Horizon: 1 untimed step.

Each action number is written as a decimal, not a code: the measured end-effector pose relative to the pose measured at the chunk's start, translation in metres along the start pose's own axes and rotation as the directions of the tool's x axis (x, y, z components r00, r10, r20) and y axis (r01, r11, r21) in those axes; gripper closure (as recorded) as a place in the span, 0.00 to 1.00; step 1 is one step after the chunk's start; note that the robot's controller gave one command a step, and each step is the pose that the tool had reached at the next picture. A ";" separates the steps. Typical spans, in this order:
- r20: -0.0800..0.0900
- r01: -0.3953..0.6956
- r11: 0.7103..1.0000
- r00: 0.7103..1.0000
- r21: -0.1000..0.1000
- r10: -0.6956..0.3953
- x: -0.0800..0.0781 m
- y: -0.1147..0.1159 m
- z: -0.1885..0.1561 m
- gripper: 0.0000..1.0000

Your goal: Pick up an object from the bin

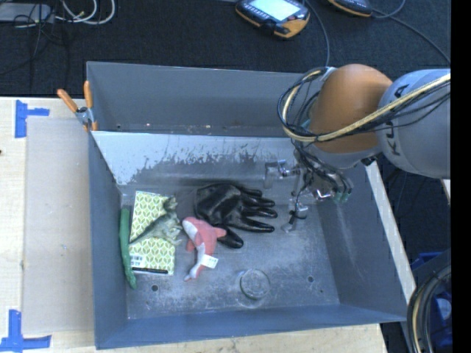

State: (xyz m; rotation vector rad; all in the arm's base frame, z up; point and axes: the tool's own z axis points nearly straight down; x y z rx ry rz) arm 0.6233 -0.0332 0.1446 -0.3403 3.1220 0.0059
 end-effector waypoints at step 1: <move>-0.015 -0.004 1.000 1.000 -0.004 0.004 -0.002 0.024 0.080 0.00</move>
Offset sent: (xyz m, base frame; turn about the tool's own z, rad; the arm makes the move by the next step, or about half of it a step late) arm -0.0012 0.0296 -0.0746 -0.1082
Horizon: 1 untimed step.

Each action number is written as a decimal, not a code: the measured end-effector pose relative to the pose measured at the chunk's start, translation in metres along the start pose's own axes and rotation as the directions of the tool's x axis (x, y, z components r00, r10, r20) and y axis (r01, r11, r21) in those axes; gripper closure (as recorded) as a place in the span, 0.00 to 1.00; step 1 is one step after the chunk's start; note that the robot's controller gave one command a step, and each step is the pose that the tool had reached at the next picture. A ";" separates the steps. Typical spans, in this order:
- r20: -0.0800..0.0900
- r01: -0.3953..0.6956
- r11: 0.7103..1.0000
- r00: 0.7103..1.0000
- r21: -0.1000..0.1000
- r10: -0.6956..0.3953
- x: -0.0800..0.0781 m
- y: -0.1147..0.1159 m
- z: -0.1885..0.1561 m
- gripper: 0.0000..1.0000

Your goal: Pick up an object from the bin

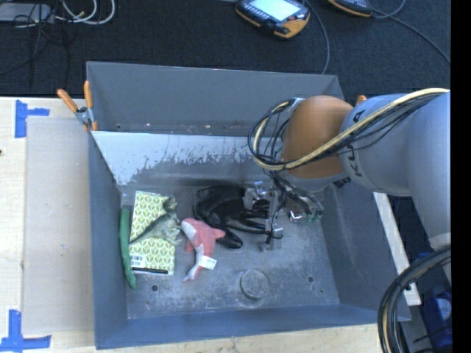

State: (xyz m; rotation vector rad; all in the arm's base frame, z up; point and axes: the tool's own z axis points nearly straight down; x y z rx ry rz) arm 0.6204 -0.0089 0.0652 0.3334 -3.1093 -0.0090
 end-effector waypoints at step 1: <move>0.016 0.111 0.994 0.994 0.005 -0.111 -0.004 0.005 -0.005 1.00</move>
Offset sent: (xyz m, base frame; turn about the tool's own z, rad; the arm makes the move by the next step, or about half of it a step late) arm 0.0000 0.0000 0.0000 0.0000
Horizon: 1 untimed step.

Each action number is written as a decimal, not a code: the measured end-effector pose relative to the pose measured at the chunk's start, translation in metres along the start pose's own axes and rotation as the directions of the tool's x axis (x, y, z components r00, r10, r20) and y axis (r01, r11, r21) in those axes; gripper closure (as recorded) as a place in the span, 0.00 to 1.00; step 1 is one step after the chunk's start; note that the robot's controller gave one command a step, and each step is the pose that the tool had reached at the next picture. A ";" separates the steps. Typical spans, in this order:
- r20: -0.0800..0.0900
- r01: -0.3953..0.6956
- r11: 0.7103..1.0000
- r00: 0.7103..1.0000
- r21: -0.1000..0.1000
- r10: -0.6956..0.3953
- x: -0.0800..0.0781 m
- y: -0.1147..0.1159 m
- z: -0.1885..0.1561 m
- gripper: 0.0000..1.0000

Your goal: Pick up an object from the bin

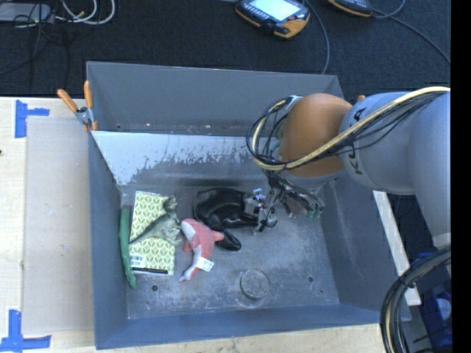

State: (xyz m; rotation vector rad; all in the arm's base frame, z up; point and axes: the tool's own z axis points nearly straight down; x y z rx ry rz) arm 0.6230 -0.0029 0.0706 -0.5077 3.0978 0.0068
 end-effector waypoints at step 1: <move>0.000 0.001 1.000 1.000 0.000 -0.001 0.000 0.000 0.000 1.00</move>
Offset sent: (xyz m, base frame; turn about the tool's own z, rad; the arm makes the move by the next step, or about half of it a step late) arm 0.0000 0.0000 0.1023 0.0000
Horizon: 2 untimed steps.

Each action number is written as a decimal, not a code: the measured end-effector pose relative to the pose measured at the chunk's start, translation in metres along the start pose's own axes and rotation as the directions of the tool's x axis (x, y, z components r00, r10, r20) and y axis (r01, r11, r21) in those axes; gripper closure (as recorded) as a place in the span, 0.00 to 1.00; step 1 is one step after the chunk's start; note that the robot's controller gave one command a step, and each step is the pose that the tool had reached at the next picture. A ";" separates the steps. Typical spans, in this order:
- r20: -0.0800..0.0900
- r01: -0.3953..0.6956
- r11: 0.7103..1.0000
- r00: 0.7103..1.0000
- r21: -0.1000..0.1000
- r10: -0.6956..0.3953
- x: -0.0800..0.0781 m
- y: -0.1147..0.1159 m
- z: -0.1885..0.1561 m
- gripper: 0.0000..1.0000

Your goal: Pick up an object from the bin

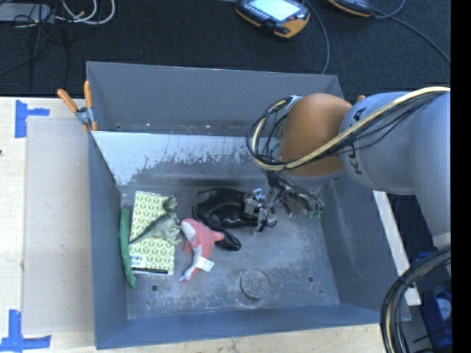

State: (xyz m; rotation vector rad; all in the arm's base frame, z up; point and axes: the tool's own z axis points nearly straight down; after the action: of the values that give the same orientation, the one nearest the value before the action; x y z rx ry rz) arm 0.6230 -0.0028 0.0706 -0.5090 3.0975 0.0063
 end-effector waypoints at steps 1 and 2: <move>0.008 0.000 1.000 1.000 0.002 0.000 -0.002 0.001 -0.107 1.00; -0.008 0.000 1.000 1.000 -0.004 0.000 0.002 0.001 -0.015 1.00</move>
Offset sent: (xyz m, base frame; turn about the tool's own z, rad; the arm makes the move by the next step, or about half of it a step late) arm -0.0001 -0.0001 0.0208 0.0000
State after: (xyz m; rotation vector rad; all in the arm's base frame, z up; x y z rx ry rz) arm 0.6205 -0.0026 0.0859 -0.5109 3.1057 0.0102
